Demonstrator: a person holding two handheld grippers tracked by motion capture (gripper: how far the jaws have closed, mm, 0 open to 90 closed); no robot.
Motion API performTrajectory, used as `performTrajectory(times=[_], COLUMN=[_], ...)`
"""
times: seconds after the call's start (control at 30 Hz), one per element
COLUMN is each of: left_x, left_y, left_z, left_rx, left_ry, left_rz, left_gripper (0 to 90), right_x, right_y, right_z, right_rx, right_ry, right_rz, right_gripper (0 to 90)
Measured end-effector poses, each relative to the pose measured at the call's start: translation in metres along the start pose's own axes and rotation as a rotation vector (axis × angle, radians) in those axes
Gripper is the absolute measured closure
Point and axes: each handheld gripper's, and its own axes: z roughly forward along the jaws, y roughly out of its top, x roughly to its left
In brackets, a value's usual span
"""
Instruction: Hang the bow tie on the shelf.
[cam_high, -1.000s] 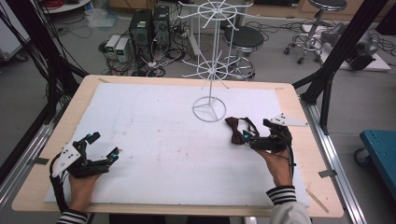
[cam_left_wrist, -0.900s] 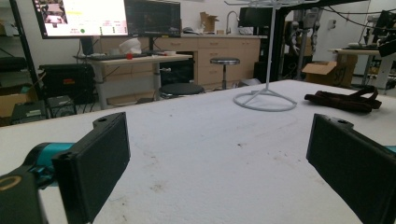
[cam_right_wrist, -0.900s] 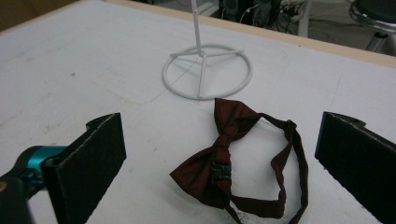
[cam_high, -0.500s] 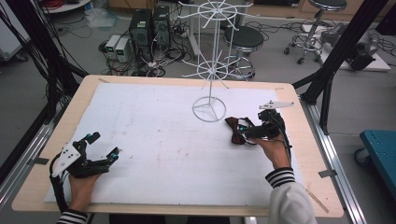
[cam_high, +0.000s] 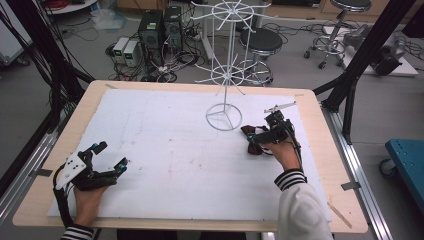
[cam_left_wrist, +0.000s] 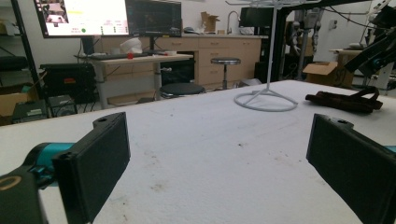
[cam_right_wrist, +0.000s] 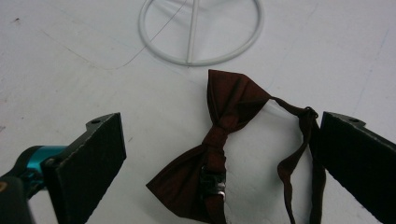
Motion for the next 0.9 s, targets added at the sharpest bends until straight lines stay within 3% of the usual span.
performTrajectory(times=[0.43, 0.47, 0.77, 0.8, 0.9], left_x=[0.0, 0.0, 0.0, 0.0, 0.0], left_y=[0.0, 0.0, 0.0, 0.0, 0.0], left_z=[0.0, 0.0, 0.0, 0.0, 0.0], left_rx=[0.0, 0.0, 0.0, 0.0, 0.0], left_ry=[0.0, 0.0, 0.001, 0.0, 0.0], left_rz=[0.0, -0.001, 0.0, 0.0, 0.0], left_gripper=[6.6, 6.6, 6.5, 6.5, 6.6], right_x=[0.002, 0.002, 0.0, -0.001, 0.0], right_y=[0.01, 0.01, 0.008, 0.008, 0.007], right_z=[0.026, 0.029, 0.037, 0.039, 0.04], right_rx=[0.115, 0.137, 0.16, 0.176, 0.182], right_ry=[-0.036, -0.038, -0.045, -0.039, -0.039], right_rz=[0.03, 0.031, 0.045, 0.047, 0.042], right_gripper=[1.1, 5.8, 6.2, 12.2, 16.9])
